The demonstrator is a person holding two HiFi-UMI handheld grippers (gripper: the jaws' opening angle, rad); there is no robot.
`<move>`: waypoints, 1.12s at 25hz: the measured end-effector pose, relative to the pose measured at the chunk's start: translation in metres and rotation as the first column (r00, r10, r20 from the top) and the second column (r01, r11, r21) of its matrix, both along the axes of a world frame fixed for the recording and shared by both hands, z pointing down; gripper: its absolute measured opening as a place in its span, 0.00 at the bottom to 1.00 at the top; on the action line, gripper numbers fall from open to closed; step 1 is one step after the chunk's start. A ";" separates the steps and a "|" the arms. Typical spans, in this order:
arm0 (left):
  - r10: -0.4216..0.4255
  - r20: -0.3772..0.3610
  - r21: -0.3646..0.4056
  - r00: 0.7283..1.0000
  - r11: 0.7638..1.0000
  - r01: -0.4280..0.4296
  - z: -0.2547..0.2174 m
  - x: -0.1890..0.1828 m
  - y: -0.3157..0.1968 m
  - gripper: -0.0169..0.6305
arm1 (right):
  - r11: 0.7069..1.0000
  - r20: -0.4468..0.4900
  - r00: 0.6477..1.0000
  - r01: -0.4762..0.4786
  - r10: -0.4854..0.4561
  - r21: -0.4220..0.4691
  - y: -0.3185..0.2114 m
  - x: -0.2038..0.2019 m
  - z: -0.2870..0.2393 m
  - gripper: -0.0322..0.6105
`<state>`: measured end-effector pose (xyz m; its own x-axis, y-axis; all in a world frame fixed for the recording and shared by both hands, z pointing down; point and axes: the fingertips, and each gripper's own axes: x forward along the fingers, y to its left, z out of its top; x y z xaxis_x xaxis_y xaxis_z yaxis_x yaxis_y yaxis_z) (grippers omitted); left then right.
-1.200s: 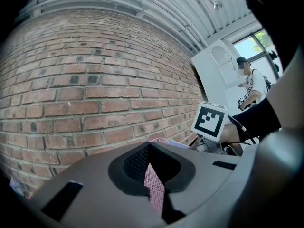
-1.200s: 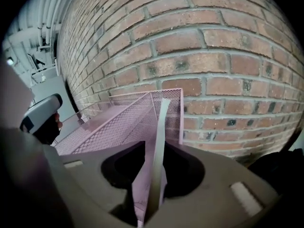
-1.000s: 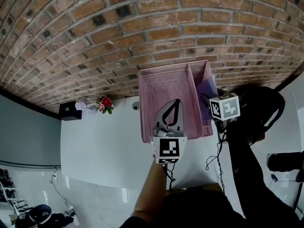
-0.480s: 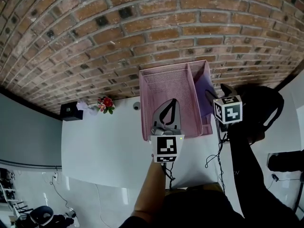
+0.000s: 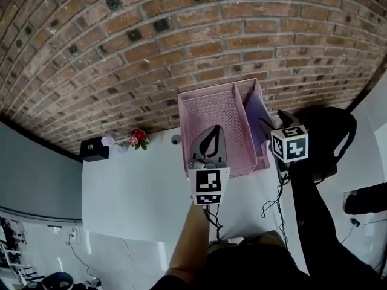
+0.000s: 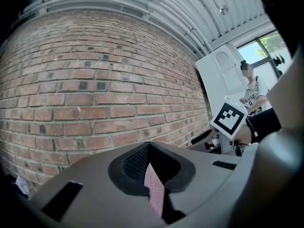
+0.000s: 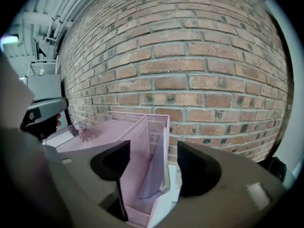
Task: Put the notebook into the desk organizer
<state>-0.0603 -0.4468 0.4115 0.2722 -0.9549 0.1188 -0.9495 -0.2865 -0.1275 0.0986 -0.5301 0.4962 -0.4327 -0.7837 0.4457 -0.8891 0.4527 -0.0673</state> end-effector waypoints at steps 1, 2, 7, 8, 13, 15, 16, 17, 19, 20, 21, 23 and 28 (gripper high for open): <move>-0.001 0.001 -0.006 1.000 1.000 0.001 -0.001 -0.001 0.002 0.03 | 1.000 0.005 1.000 -0.001 0.001 0.010 0.004 0.000 -0.004 0.52; 0.000 0.003 -0.011 1.000 1.000 0.000 -0.002 -0.002 0.004 0.03 | 1.000 0.010 1.000 -0.003 0.003 0.021 0.008 -0.001 -0.008 0.52; 0.008 0.011 -0.028 1.000 1.000 -0.007 -0.011 -0.008 0.020 0.03 | 0.997 0.045 0.999 -0.016 0.012 0.080 0.035 -0.003 -0.037 0.52; 0.008 0.012 -0.030 1.000 1.000 -0.008 -0.013 -0.010 0.024 0.03 | 0.995 0.055 0.998 -0.019 0.014 0.095 0.041 -0.004 -0.045 0.52; 0.019 0.012 -0.025 1.000 1.000 -0.018 -0.024 -0.019 0.044 0.03 | 0.979 0.081 0.997 -0.015 -0.002 0.205 0.077 -0.013 -0.084 0.52; 0.023 0.011 -0.018 1.000 1.000 -0.023 -0.030 -0.024 0.053 0.03 | 0.969 0.083 0.996 -0.009 -0.012 0.248 0.093 -0.018 -0.098 0.52; 0.025 0.010 -0.013 1.000 1.000 -0.025 -0.033 -0.026 0.057 0.03 | 0.964 0.085 0.996 -0.007 -0.016 0.266 0.101 -0.021 -0.104 0.52; 0.028 0.010 -0.009 1.000 1.000 -0.028 -0.036 -0.028 0.062 0.03 | 0.960 0.084 0.996 -0.004 -0.021 0.281 0.109 -0.024 -0.109 0.52; 0.035 0.011 0.002 0.999 0.999 -0.035 -0.042 -0.032 0.071 0.03 | 0.951 0.079 0.996 0.003 -0.029 0.309 0.125 -0.029 -0.117 0.52; 0.040 0.011 0.007 0.999 0.999 -0.040 -0.044 -0.034 0.077 0.03 | 0.947 0.081 0.996 0.003 -0.031 0.323 0.133 -0.032 -0.120 0.52; 0.042 0.008 0.011 0.999 0.999 -0.043 -0.046 -0.037 0.082 0.03 | 0.942 0.088 0.996 0.000 -0.031 0.334 0.142 -0.034 -0.121 0.52; 0.041 -0.001 0.019 0.999 0.999 -0.041 -0.048 -0.044 0.091 0.03 | 0.936 0.107 0.994 -0.002 -0.038 0.353 0.157 -0.038 -0.123 0.52; 0.052 -0.011 0.034 0.999 0.998 -0.051 -0.049 -0.050 0.110 0.03 | 0.922 0.109 0.992 0.012 -0.059 0.387 0.191 -0.046 -0.116 0.52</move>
